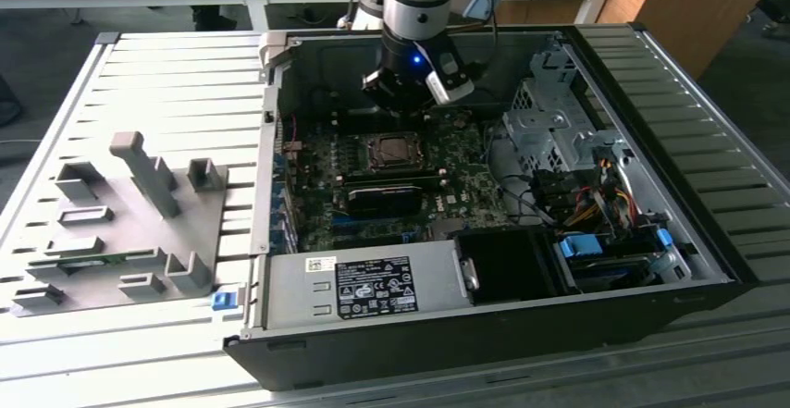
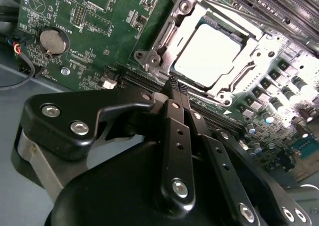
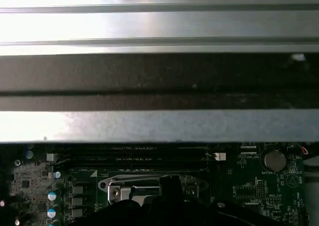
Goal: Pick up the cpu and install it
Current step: 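Install the second cpu locking lever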
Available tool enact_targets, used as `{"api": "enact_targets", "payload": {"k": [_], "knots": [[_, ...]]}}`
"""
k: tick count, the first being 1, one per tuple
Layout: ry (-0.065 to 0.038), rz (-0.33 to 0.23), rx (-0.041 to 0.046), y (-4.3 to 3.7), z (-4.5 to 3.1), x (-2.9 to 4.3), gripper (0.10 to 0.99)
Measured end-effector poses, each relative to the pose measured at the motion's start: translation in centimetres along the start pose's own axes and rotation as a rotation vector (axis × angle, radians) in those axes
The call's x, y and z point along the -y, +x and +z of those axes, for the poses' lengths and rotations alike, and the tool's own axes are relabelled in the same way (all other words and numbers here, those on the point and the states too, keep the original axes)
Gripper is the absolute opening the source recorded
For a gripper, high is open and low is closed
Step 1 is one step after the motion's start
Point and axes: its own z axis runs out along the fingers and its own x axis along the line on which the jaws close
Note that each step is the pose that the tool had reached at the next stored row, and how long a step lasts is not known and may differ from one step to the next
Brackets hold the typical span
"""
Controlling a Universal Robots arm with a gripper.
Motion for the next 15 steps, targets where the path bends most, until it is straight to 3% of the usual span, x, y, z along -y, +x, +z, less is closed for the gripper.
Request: {"api": "enact_targets", "payload": {"k": [15], "knots": [[0.000, 0.000, 0.0001, -0.03, -0.06, 0.77, 0.106]]}}
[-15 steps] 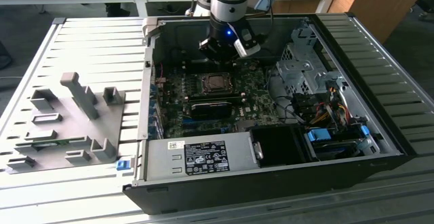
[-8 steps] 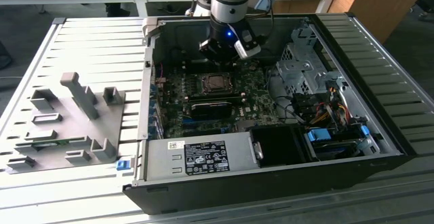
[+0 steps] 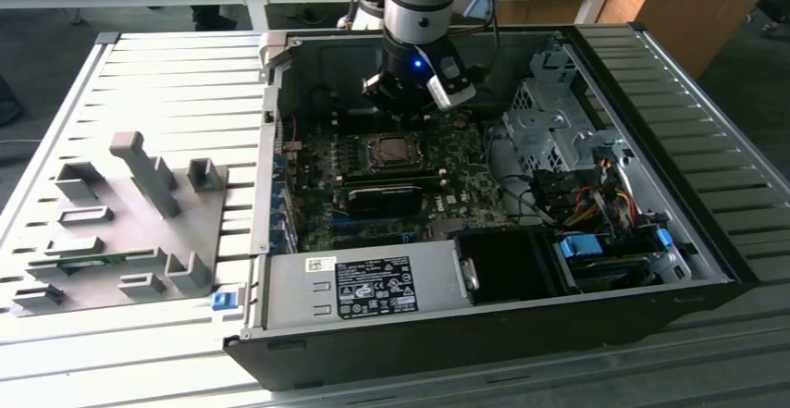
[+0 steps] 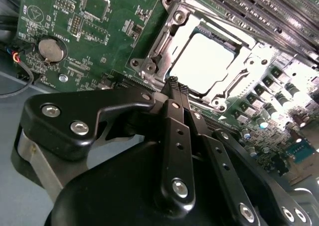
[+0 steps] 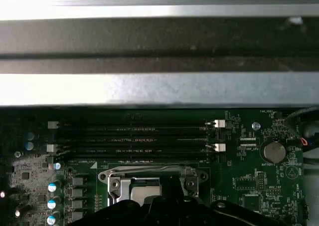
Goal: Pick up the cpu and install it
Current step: 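Install the second cpu locking lever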
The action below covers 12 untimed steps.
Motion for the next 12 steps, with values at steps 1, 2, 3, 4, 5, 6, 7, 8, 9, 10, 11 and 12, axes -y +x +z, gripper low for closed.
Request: {"api": "enact_targets", "payload": {"k": [1, 2, 3, 4, 5, 6, 7, 8, 9, 10, 11, 12], "knots": [[0.000, 0.000, 0.0000, 0.00, 0.00, 0.00, 0.106], [0.000, 0.000, -0.0002, 0.00, -0.02, 0.02, 0.106], [0.000, 0.000, -0.0003, 0.00, -0.09, 0.04, 0.106], [0.000, 0.000, 0.0000, 0.00, -0.25, 0.02, 0.106], [0.000, 0.000, 0.0000, 0.00, -0.54, -0.01, 0.106], [0.000, 0.000, 0.0000, 0.00, -0.87, -0.04, 0.106], [0.000, 0.000, 0.0000, 0.00, -1.30, -0.08, 0.106], [0.000, 0.000, -0.0001, 0.00, -1.72, -0.12, 0.106], [0.000, 0.000, 0.0000, 0.01, -2.18, -0.16, 0.106], [0.000, 0.000, -0.0001, 0.01, -2.63, -0.20, 0.106], [0.000, 0.000, -0.0001, 0.01, -3.06, -0.24, 0.106], [0.000, 0.000, -0.0001, 0.01, -3.41, -0.27, 0.106]]}}
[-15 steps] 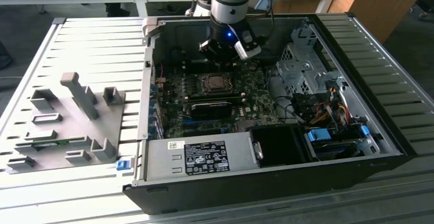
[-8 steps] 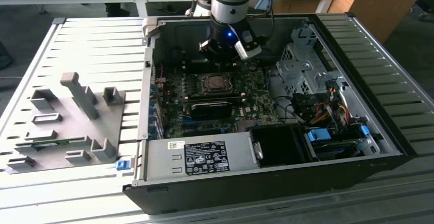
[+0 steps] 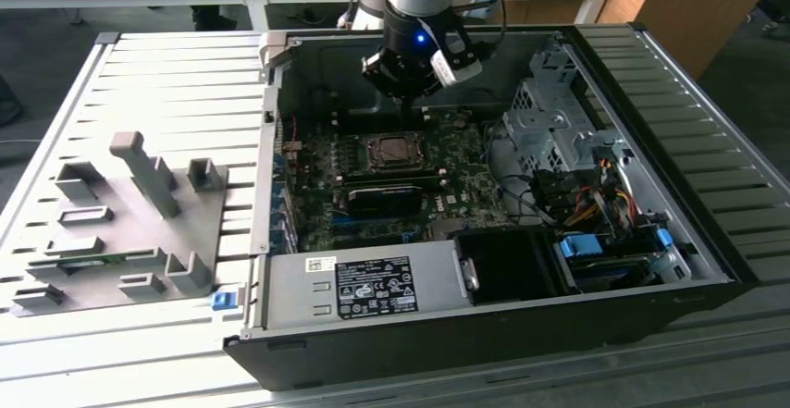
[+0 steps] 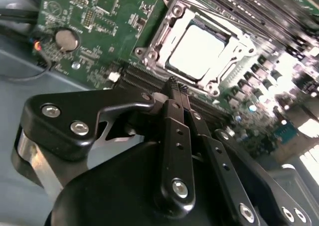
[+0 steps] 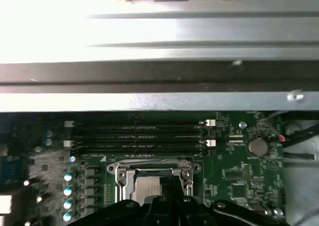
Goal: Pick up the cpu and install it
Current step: 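Install the second cpu locking lever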
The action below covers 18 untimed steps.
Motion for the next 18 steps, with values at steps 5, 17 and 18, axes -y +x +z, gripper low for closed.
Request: {"api": "enact_targets", "payload": {"k": [5, 17, 18], "knots": [[0.001, 0.000, 0.0001, -0.02, -0.36, 0.64, 0.106], [-0.025, 0.002, -0.0214, -0.15, -0.36, 3.73, 0.106], [-0.026, 0.003, -0.0284, -0.16, -0.30, 3.82, 0.106]]}}
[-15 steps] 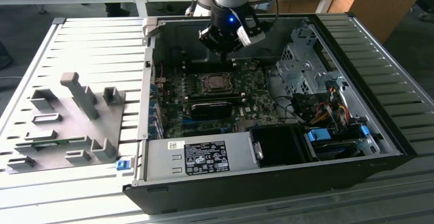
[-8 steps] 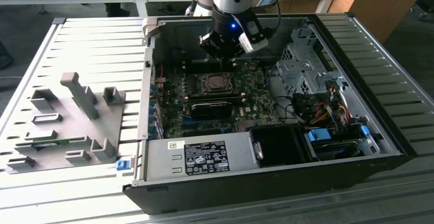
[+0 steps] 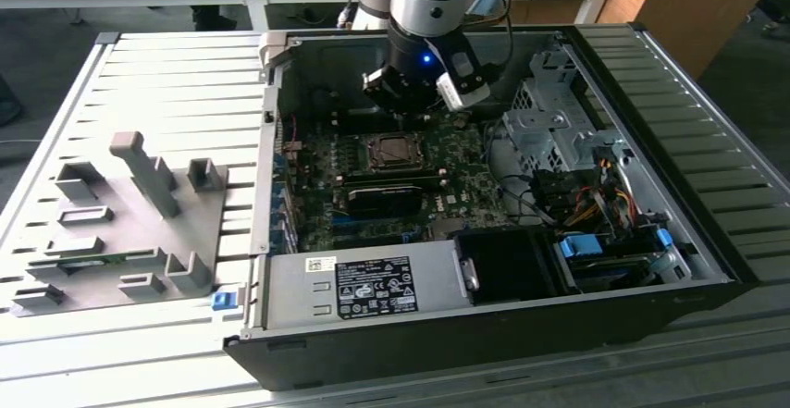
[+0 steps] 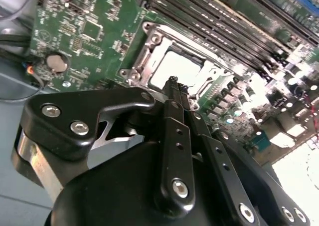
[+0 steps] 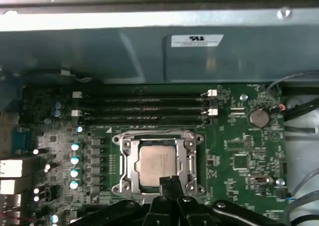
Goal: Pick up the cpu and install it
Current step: 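Install the second cpu locking lever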
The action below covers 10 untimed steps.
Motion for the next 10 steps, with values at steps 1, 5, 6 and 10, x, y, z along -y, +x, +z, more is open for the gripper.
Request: {"api": "enact_targets", "payload": {"k": [1, 5, 6, 10], "knots": [[-0.001, 0.000, -0.0031, -0.01, 0.07, 0.14, 0.106], [-0.008, 0.000, -0.0033, 0.04, 0.18, 1.08, 0.106], [-0.009, 0.000, -0.0033, 0.11, 0.20, 1.36, 0.106], [-0.011, -0.001, -0.0034, 0.12, 0.41, 1.64, 0.106]]}}
